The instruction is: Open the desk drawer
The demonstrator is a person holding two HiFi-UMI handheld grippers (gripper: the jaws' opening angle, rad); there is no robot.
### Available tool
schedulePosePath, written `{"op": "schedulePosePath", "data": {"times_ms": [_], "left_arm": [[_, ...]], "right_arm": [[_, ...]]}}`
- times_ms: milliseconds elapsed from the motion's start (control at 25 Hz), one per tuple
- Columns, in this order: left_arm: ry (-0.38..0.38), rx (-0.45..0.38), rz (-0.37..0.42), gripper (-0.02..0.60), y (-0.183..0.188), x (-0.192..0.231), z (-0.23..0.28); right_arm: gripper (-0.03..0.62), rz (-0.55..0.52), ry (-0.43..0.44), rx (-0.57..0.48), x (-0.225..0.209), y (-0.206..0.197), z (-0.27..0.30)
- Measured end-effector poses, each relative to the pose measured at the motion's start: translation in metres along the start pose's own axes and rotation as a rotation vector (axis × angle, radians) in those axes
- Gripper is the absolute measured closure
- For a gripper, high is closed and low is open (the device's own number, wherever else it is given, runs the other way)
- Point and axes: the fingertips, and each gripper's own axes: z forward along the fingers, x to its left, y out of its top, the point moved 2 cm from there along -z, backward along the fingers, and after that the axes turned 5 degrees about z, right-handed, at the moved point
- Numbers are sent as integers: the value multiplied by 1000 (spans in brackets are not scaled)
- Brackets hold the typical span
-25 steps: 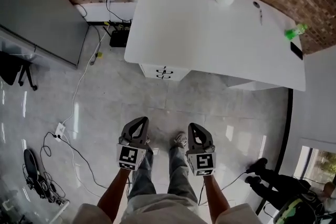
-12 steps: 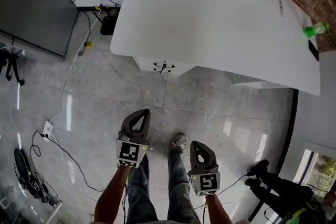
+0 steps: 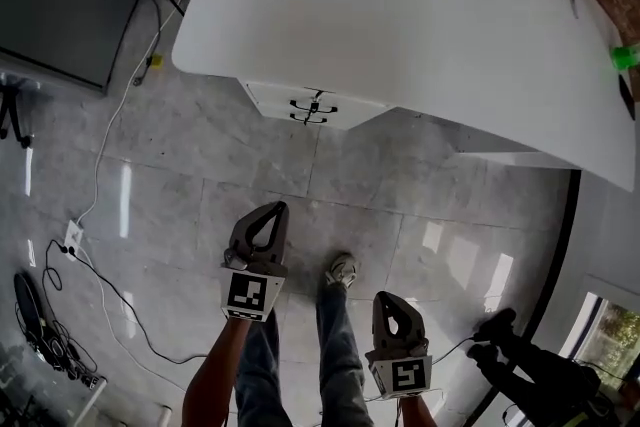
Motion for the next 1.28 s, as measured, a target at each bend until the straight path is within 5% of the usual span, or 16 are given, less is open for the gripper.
{"op": "schedulePosePath", "data": {"times_ms": [400,480,560,760,880,960,1280], "left_arm": [[16,11,4,569,-39,-2,22],[15,-12,-58,569,-34,2,27],[-8,-75,-273,569,-25,11,33],[-128,-410,-1108,569,-4,50,48],[-235,-571,-1393,569,5,55,60],[-257,-616,-1464,569,9,54,68],[-213,-633,-1486,548,3,52,95]], "right_arm": [[577,46,-21,21,-14,-37,5],[577,51,-20,30,-15,-42,3],[577,55,-16,33,-15,-45,1],[577,62,-6,26,-12,-42,0],[577,77,-3,24,-16,-39,0],[577,80,-2,18,-18,-38,0],[577,79,19,31,-23,-37,-4]]}}
